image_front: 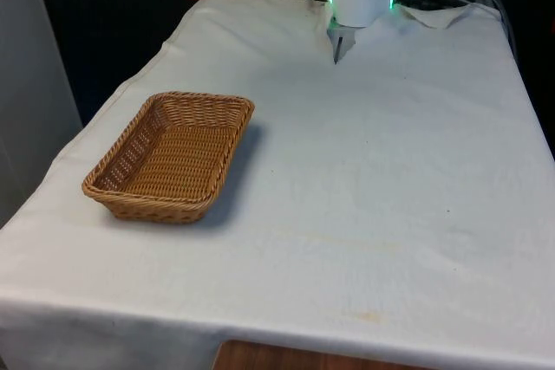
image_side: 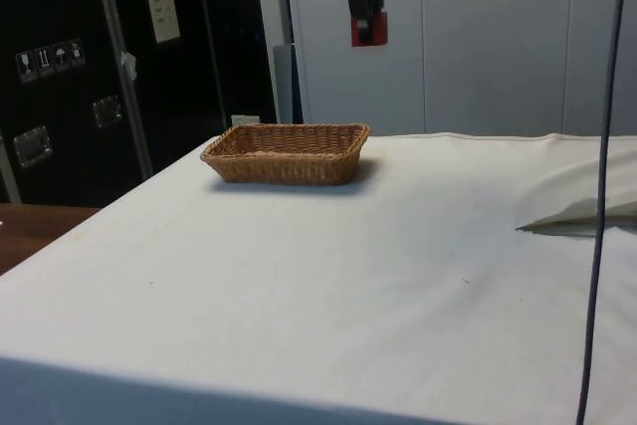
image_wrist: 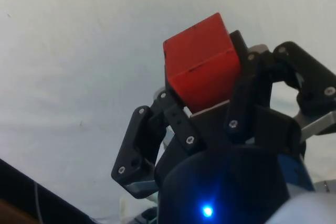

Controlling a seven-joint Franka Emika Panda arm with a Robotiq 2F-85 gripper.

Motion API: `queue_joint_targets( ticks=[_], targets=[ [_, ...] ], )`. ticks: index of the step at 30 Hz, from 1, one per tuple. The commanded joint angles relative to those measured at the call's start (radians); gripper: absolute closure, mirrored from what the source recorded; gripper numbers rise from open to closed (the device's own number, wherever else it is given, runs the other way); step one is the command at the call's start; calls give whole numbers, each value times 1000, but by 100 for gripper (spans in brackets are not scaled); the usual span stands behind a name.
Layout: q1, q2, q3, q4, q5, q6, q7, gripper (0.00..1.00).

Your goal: Pick up the cube and place it into the basket.

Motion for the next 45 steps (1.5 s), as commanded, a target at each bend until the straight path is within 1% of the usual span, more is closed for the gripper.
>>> queue_joint_targets(
  ticks=[1,2,5,6,7,9,14,15,16,17,25,26,27,34,35,36,42,45],
  targets=[
    [1,17,3,19,16,-10,-8,99],
    [2,36,6,36,27,-10,-13,99],
    [1,65,11,64,44,-10,-22,99],
    [1,57,9,55,32,0,-16,99],
    [1,74,13,73,48,-10,-24,99],
    [0,103,17,103,64,-11,-33,99],
    [-1,149,22,149,90,-13,-47,99],
    [-1,168,25,170,101,-14,-52,99],
    [1,156,21,153,87,-1,-44,99],
    [-1,168,25,170,101,-14,-52,99],
    [-2,258,32,266,146,-19,-74,99],
    [1,250,28,254,135,-5,-67,99],
    [-2,266,33,275,151,-19,-76,99],
    [-3,310,37,325,177,-17,-89,99],
    [1,304,33,316,167,-9,-82,99],
    [-4,321,39,336,183,-17,-92,99],
    [-5,365,42,383,209,-18,-105,99],
    [-5,378,40,395,217,-19,-110,99]
  ],
)
